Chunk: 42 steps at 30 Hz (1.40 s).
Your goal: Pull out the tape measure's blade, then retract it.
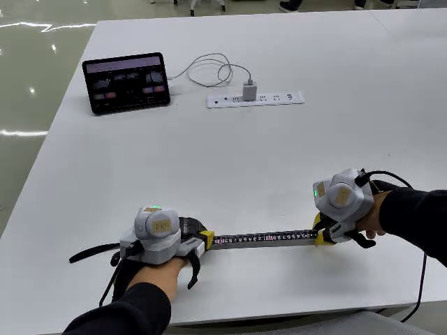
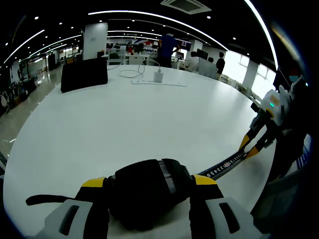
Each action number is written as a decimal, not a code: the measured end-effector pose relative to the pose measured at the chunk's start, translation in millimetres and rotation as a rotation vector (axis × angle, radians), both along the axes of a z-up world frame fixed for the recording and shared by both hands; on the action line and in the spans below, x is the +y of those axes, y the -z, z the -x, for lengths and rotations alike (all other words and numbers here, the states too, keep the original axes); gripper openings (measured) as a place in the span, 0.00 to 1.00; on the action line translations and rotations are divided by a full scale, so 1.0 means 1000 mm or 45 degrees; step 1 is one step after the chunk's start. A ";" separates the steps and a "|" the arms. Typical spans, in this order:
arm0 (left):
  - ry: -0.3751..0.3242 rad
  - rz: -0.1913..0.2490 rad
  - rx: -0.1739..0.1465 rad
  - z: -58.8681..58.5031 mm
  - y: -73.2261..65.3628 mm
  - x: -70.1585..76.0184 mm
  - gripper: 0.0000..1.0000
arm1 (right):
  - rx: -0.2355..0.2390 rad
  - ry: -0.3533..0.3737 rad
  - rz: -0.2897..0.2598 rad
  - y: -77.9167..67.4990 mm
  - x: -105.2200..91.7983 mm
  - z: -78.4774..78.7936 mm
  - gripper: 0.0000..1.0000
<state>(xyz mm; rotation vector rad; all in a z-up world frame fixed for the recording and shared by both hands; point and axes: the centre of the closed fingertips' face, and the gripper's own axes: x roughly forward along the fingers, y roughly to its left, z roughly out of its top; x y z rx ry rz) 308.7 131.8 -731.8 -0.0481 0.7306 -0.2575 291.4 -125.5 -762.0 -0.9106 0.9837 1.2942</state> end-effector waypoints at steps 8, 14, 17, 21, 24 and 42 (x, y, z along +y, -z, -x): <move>-0.004 0.011 0.003 0.000 0.000 0.000 0.61 | -0.003 0.022 -0.044 0.000 0.006 0.001 0.10; -0.003 0.015 0.010 0.000 0.000 0.000 0.61 | -0.002 0.024 -0.047 0.000 0.010 0.002 0.11; -0.003 0.019 0.013 0.000 0.000 0.000 0.61 | -0.003 0.030 -0.050 0.000 0.012 0.003 0.11; -0.003 0.024 0.014 0.000 0.000 0.000 0.61 | -0.011 0.037 -0.057 0.000 0.014 0.003 0.11; -0.004 0.026 0.015 0.001 0.000 0.000 0.61 | -0.014 0.040 -0.064 0.000 0.017 0.004 0.10; -0.002 0.039 0.023 0.001 -0.001 0.000 0.61 | -0.015 0.057 -0.090 0.000 0.028 0.005 0.11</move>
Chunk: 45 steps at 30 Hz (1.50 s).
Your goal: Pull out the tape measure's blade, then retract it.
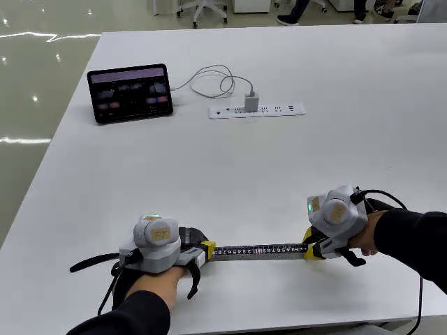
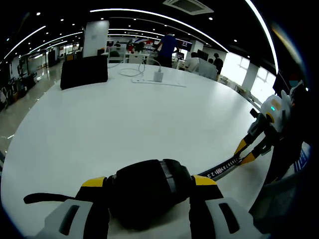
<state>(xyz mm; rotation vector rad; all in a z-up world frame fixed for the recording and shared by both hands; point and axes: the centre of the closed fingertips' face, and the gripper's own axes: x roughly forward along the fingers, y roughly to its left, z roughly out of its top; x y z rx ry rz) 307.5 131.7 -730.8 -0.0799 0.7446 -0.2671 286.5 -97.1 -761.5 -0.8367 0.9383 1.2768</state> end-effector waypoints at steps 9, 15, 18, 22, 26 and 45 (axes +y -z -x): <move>0.002 -0.001 0.001 0.000 0.001 0.000 0.61 | 0.000 0.000 -0.015 0.000 0.009 0.001 0.10; 0.003 0.000 0.002 0.000 0.001 0.000 0.61 | 0.001 -0.001 -0.020 0.000 0.013 0.000 0.11; 0.003 0.000 0.002 0.000 0.001 0.000 0.61 | 0.003 -0.001 -0.023 0.000 0.015 0.001 0.11; 0.003 0.000 0.002 0.000 0.001 0.000 0.61 | 0.003 0.004 -0.025 -0.001 0.018 0.000 0.11; 0.003 0.001 0.002 0.000 0.001 0.000 0.61 | 0.003 0.005 -0.028 -0.001 0.020 0.000 0.11; 0.008 -0.001 0.001 0.000 0.000 0.000 0.61 | 0.007 -0.016 -0.071 -0.003 0.047 0.000 0.11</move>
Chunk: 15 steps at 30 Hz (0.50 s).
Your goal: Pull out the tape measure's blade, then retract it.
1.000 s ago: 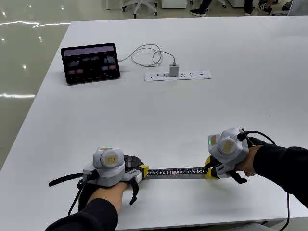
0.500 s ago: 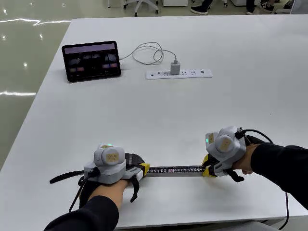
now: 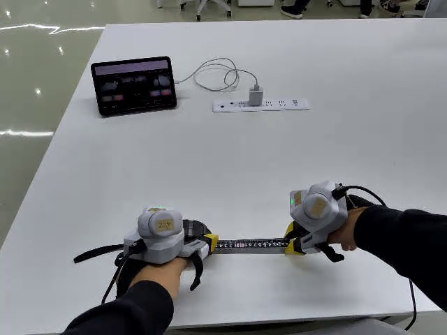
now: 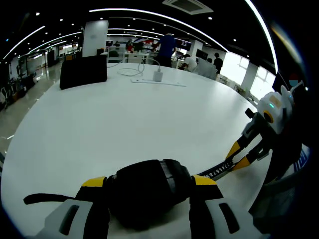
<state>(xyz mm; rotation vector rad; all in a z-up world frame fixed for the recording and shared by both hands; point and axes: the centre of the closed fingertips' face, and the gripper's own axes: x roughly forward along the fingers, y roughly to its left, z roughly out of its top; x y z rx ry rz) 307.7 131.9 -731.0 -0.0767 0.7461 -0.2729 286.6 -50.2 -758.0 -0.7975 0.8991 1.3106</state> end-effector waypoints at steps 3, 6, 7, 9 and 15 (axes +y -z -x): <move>0.000 0.000 0.000 0.000 0.000 0.000 0.61 | 0.001 -0.001 -0.002 0.001 0.002 0.000 0.11; 0.000 0.000 0.000 0.000 0.000 0.000 0.61 | 0.001 -0.003 -0.007 0.001 0.003 0.000 0.11; 0.000 0.000 0.000 0.001 0.000 0.000 0.61 | 0.000 -0.002 -0.008 0.001 0.004 0.000 0.11; 0.000 0.000 0.000 0.001 0.000 0.000 0.61 | 0.002 -0.001 -0.011 0.001 0.005 0.000 0.11; 0.001 0.001 0.001 0.001 0.000 -0.001 0.61 | -0.006 -0.013 -0.019 0.003 0.010 0.000 0.11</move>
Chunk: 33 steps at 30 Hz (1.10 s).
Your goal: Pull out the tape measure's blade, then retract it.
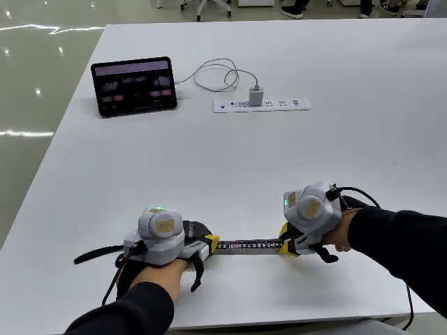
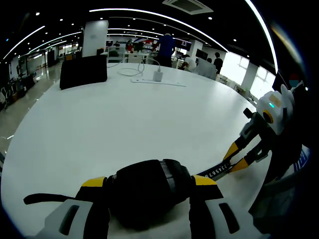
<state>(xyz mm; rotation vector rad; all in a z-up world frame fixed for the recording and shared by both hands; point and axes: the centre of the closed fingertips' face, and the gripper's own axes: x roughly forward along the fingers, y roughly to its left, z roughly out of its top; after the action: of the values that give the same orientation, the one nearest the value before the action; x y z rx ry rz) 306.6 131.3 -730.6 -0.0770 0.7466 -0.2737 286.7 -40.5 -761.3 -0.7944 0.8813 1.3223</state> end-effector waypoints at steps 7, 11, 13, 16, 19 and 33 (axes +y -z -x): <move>0.000 0.001 0.001 0.000 0.000 0.000 0.61 | 0.016 0.023 -0.040 0.000 0.006 0.000 0.10; 0.001 0.002 0.001 0.000 0.001 0.000 0.61 | 0.016 0.018 -0.039 0.001 0.007 0.000 0.10; 0.002 0.002 0.001 0.000 0.001 0.000 0.61 | 0.017 0.018 -0.040 0.001 0.008 0.000 0.10; 0.003 0.002 0.001 0.000 0.001 0.000 0.61 | 0.016 0.014 -0.041 0.001 0.009 0.001 0.10; 0.004 0.003 0.001 0.000 0.001 0.000 0.61 | 0.017 0.012 -0.041 0.001 0.011 0.001 0.10; 0.004 0.005 0.003 -0.001 0.001 0.000 0.61 | 0.018 0.008 -0.060 0.000 0.024 0.002 0.10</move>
<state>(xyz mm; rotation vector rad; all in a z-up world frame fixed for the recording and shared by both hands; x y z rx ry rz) 307.7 131.2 -731.7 -0.0800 0.7485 -0.2784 284.4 -16.2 -761.6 -0.7457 0.8599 1.3403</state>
